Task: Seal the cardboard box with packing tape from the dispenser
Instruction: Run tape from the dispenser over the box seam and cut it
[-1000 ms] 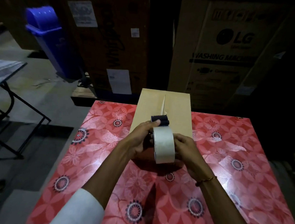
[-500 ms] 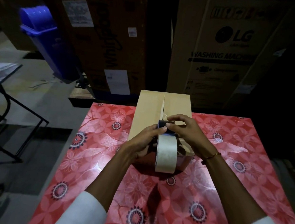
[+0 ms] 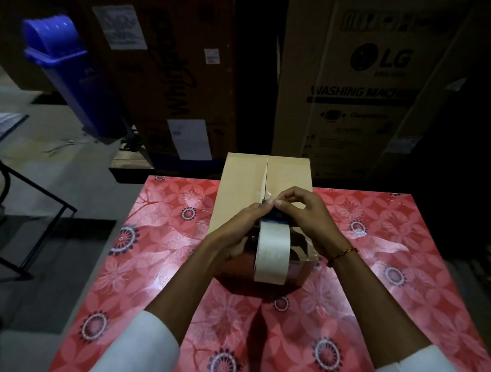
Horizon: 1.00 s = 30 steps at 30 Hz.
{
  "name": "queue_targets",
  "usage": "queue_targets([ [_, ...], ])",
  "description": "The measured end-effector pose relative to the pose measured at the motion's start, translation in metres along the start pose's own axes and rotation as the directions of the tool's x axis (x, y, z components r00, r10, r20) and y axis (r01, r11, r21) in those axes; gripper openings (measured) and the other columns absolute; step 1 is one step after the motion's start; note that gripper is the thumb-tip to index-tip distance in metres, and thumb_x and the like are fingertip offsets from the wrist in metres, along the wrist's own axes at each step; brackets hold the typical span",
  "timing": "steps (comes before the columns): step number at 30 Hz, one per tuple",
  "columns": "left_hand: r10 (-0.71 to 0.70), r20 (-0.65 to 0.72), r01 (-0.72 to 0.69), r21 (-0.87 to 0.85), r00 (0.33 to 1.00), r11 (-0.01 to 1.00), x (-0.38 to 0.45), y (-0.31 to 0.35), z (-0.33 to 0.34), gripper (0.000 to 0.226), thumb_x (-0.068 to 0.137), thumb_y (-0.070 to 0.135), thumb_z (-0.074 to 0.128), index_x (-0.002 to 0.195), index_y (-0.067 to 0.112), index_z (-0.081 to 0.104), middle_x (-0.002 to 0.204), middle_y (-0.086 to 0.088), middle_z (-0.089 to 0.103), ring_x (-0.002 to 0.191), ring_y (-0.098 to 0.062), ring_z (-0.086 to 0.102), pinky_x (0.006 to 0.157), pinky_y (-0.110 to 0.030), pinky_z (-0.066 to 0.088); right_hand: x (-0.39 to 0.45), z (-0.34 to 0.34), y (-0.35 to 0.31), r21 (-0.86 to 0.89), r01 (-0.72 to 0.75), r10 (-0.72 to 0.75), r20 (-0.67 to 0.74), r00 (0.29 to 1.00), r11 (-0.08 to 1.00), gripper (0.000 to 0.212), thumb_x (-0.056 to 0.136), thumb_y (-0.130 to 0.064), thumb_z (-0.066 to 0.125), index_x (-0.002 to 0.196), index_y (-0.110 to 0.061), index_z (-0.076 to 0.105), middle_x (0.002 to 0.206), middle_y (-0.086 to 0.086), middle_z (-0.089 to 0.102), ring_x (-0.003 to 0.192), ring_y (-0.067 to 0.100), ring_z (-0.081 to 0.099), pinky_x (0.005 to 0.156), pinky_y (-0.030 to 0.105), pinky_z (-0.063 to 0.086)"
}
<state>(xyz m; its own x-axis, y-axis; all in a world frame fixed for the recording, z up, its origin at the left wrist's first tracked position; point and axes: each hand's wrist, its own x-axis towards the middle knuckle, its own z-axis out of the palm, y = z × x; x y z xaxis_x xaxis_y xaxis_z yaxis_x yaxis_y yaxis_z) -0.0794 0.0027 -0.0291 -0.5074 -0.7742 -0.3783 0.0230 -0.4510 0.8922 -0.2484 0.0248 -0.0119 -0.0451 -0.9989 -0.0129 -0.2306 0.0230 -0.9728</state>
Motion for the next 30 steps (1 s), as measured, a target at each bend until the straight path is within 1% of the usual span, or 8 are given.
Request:
queue_targets([
  [3,-0.006,-0.036,0.007,0.026,0.999,1.0,0.007,-0.002,0.0,0.052,0.093,0.053,0.061,0.128,0.014,0.063,0.122,-0.015,0.071,0.111,-0.033,0.066,0.1,-0.049,0.049,-0.001,-0.001,0.0,-0.06,0.014,-0.015,-0.012,1.0,0.998,0.007,0.095,-0.02,0.065,0.095,-0.014,0.069,0.099,0.011,0.067,0.097,0.025,0.069,0.082,0.045,0.061],
  [8,-0.035,-0.012,0.035,0.02,0.999,0.999,0.011,-0.003,0.0,0.045,0.093,0.04,0.066,0.129,0.013,0.062,0.124,-0.018,0.07,0.113,-0.036,0.066,0.106,-0.052,0.045,0.0,-0.001,-0.002,-0.162,0.014,-0.012,0.016,1.0,0.987,0.004,0.098,-0.026,0.06,0.095,-0.024,0.063,0.091,0.006,0.068,0.089,0.024,0.07,0.075,0.051,0.062],
  [10,-0.047,-0.001,0.047,-0.003,0.999,0.999,0.008,-0.002,0.001,0.036,0.095,0.028,0.064,0.127,0.012,0.061,0.123,-0.021,0.069,0.104,-0.032,0.067,0.098,-0.048,0.049,0.001,-0.001,-0.002,-0.177,0.006,-0.006,0.002,1.0,0.984,0.005,0.1,-0.027,0.057,0.098,-0.022,0.06,0.089,0.01,0.068,0.082,0.022,0.069,0.071,0.048,0.062],
  [14,-0.059,0.044,0.056,0.054,0.997,0.997,0.001,0.001,0.008,0.043,0.09,0.021,0.071,0.13,0.018,0.057,0.116,-0.015,0.07,0.095,-0.026,0.069,0.075,-0.035,0.055,0.008,-0.003,0.002,-0.119,-0.046,0.033,-0.104,0.994,0.992,0.007,0.102,-0.028,0.053,0.096,-0.025,0.055,0.078,0.017,0.061,0.071,0.028,0.062,0.062,0.04,0.055],
  [16,-0.053,0.012,0.052,0.102,0.999,0.993,0.001,0.001,0.011,0.045,0.089,0.027,0.073,0.13,0.021,0.056,0.118,-0.012,0.069,0.098,-0.025,0.069,0.075,-0.033,0.054,0.012,-0.005,0.003,-0.152,-0.048,0.034,-0.091,0.995,0.987,0.008,0.101,-0.029,0.054,0.095,-0.024,0.055,0.072,0.011,0.058,0.067,0.026,0.059,0.06,0.039,0.051],
  [20,-0.002,-0.094,0.013,0.117,0.996,0.993,0.003,0.001,0.013,0.042,0.09,0.043,0.068,0.126,0.021,0.062,0.119,-0.011,0.072,0.109,-0.029,0.069,0.096,-0.044,0.055,0.019,-0.007,-0.005,-0.143,-0.055,0.057,0.011,0.998,0.988,0.009,0.1,-0.023,0.056,0.098,-0.015,0.057,0.067,0.007,0.055,0.062,0.02,0.053,0.057,0.031,0.044],
  [25,0.119,-0.263,-0.079,0.155,0.958,0.985,0.005,0.008,0.011,0.024,0.103,0.022,0.054,0.118,0.006,0.063,0.106,-0.011,0.067,0.086,-0.018,0.066,0.063,-0.024,0.054,0.024,-0.011,-0.005,-0.157,-0.081,0.09,0.049,0.995,0.984,0.011,0.101,-0.022,0.056,0.103,-0.011,0.058,0.074,0.011,0.055,0.063,0.021,0.048,0.052,0.027,0.036],
  [30,0.127,-0.337,-0.103,0.09,0.933,0.991,0.012,0.011,0.011,0.018,0.102,0.026,0.056,0.109,0.012,0.064,0.107,-0.012,0.067,0.09,-0.023,0.065,0.067,-0.029,0.052,0.036,-0.015,-0.012,-0.214,-0.114,0.143,0.122,0.982,0.97,0.015,0.1,-0.022,0.057,0.104,-0.008,0.06,0.078,0.008,0.064,0.06,0.013,0.055,0.05,0.021,0.042],
])
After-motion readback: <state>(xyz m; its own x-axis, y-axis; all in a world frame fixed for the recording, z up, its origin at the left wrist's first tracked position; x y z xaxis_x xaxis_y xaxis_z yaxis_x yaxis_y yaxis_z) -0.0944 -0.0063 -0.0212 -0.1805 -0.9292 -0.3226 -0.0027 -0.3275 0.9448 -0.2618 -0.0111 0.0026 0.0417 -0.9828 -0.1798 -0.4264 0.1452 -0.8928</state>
